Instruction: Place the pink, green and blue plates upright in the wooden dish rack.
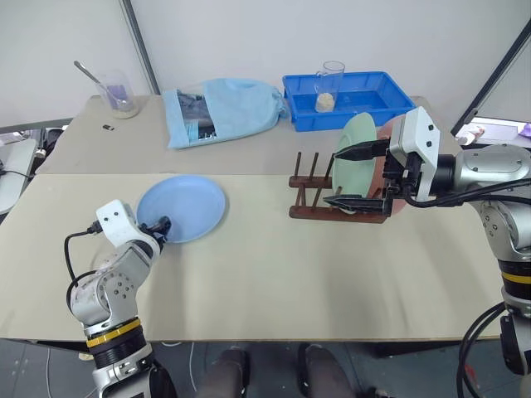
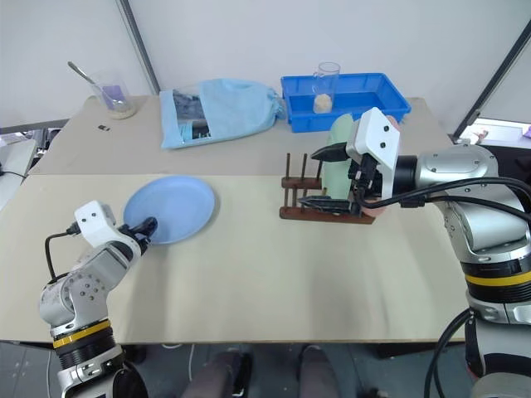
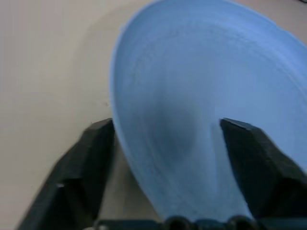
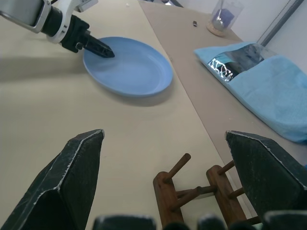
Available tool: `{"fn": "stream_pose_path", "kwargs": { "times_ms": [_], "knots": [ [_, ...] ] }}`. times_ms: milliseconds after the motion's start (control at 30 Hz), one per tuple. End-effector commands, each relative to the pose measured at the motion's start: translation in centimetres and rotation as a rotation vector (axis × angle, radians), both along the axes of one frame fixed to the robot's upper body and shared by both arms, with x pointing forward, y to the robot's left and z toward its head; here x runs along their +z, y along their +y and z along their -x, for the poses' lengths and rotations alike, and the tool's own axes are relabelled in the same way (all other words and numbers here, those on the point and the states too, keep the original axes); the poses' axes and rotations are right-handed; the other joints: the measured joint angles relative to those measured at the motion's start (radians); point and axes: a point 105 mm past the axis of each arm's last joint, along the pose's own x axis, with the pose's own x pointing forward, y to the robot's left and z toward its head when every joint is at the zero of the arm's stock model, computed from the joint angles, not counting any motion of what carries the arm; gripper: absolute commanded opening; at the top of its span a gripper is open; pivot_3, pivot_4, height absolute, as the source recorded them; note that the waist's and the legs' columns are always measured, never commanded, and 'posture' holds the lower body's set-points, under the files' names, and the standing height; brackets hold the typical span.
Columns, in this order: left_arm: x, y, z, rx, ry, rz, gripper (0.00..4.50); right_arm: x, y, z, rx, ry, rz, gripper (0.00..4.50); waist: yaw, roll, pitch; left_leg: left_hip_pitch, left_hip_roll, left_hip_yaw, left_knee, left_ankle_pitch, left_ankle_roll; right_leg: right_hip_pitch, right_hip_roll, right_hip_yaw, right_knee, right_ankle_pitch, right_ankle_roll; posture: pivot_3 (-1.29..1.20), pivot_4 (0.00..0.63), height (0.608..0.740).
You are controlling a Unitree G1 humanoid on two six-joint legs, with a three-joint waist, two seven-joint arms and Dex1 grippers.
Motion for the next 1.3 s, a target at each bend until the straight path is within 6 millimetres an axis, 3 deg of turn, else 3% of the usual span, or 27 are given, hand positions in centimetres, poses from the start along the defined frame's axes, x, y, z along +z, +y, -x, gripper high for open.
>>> {"fn": "stream_pose_path", "kwargs": {
  "times_ms": [33, 133, 167, 367, 500, 667, 900, 1100, 1233, 1300],
  "knots": [
    [0.0, -0.6, -0.2, -0.013, 0.007, 0.028, 1.44, 1.3, 0.1, 0.7, 0.02, -0.067, 0.003, 4.5, 0.001, 0.0, 0.0, 0.0, 0.0, 0.0, 0.0, 0.0, 0.0, 0.0, 0.0, 0.0, 0.0, 0.0, 0.0, 0.0, 0.15, 0.74],
    [1.1, -0.6, -0.6, -0.004, -0.046, 0.039, 0.1, 1.4, 0.3, 0.7, 0.025, -0.08, 0.008, 4.5, 0.004, 0.0, 0.0, 0.0, 0.0, 0.0, 0.0, 0.0, 0.0, 0.0, 0.0, 0.0, 0.0, 0.0, 0.0, 0.0, 0.15, 0.74],
    [1.7, -0.6, -0.7, -0.009, -0.07, 0.036, 0.04, 1.4, 0.3, 0.8, 0.028, -0.088, 0.011, 4.5, 0.004, 0.0, 0.0, 0.0, 0.0, 0.0, 0.0, 0.0, 0.0, 0.0, 0.0, 0.0, 0.0, 0.0, 0.0, 0.0, 0.15, 0.74],
    [5.6, -1.2, -1.9, -0.024, -0.195, 0.05, 0.04, 1.7, 1.5, 0.8, 0.061, -0.15, 0.036, 4.5, 0.0, -0.002, 0.001, -0.001, 0.0, 0.0, 0.0, -0.001, -0.002, -0.001, 0.0, 0.0, 0.0, 0.001, -0.001, 0.0, 0.15, 0.74],
    [9.6, -2.9, -3.3, -0.074, -0.283, 0.067, 0.04, 0.9, 3.6, 0.4, 0.109, -0.219, 0.106, 4.5, -0.002, -0.004, 0.002, -0.001, 0.001, 0.0, 0.0, 0.0, -0.003, -0.001, 0.001, 0.0, 0.0, 0.001, -0.001, 0.0, 0.15, 0.74],
    [13.5, -5.4, -4.9, -0.146, -0.34, 0.075, 0.04, -0.7, 6.8, -2.7, 0.071, -0.347, 0.205, 4.5, -0.008, -0.005, 0.002, 0.0, 0.0, 0.0, 0.0, 0.001, -0.006, -0.001, 0.002, 0.0, 0.0, 0.002, -0.001, 0.0, 0.15, 0.74],
    [15.3, -7.4, -5.2, -0.209, -0.349, 0.059, 0.04, -2.2, 10.9, -4.8, 0.087, -0.481, 0.282, 4.5, -0.022, -0.005, 0.002, -0.001, -0.001, -0.001, -0.001, 0.003, -0.007, -0.004, 0.002, 0.0, 0.0, 0.008, -0.01, 0.0, 0.15, 0.74],
    [15.4, -7.8, -4.9, -0.219, -0.339, 0.056, 0.04, -2.5, 12.2, -6.2, 0.082, -0.6, 0.348, 4.5, -0.025, -0.005, 0.002, -0.001, -0.003, -0.002, -0.002, 0.003, -0.008, -0.004, 0.003, 0.0, 0.0, 0.009, -0.011, 0.0, 0.15, 0.74],
    [15.2, -7.9, -4.6, -0.222, -0.326, 0.064, 0.0, -2.8, 12.5, -6.7, 0.074, -0.645, 0.37, 3.42, -0.026, -0.005, 0.002, 0.0, -0.002, -0.003, -0.002, 0.004, -0.009, -0.003, 0.004, 0.0, 0.0, 0.009, -0.011, 0.0, 0.15, 0.74],
    [15.0, -7.7, -4.5, -0.207, -0.311, 0.066, 0.0, -2.9, 12.8, -7.0, 0.067, -0.666, 0.376, 2.65, -0.026, -0.005, 0.002, 0.0, -0.002, -0.003, -0.003, 0.004, -0.01, -0.004, 0.005, 0.0, 0.0, 0.009, -0.011, 0.0, 0.15, 0.74]
  ]
}}
